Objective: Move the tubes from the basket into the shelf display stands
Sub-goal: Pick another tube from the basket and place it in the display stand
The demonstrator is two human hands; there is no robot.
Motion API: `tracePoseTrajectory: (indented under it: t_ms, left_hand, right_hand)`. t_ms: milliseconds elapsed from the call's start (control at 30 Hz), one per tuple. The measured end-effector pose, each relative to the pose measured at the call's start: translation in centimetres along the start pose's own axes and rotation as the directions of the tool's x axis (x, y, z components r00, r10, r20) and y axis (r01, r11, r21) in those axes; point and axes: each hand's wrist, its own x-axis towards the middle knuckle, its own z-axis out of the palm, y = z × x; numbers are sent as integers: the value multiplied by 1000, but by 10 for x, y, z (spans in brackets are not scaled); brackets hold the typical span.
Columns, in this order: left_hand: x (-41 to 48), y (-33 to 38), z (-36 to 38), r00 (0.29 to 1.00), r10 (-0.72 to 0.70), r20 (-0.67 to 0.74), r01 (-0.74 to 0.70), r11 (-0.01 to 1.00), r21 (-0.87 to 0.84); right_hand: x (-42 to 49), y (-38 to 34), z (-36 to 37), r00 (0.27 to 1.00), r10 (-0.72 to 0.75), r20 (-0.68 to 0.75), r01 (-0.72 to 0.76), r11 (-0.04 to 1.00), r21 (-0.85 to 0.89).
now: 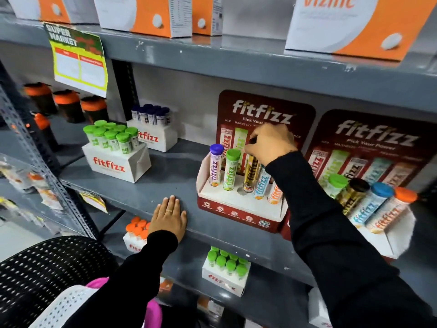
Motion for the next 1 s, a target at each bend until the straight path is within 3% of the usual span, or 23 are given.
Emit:
tracePoseTrajectory:
  t_ms: [367, 767, 1000]
  left_hand:
    - [-1, 0, -2, 1000, 4, 7, -4, 1000, 15]
    - [-1, -1, -2, 1000, 18, 21, -19, 999, 43]
    - [-2, 0, -3, 1000, 14, 23, -15, 999, 46]
  right_hand:
    - [14, 8, 24, 995, 78, 69, -85, 991, 102]
    - [20, 8, 34, 991, 133, 30, -136, 982, 128]
    - [20, 4, 37, 990, 97, 107, -96, 995, -13]
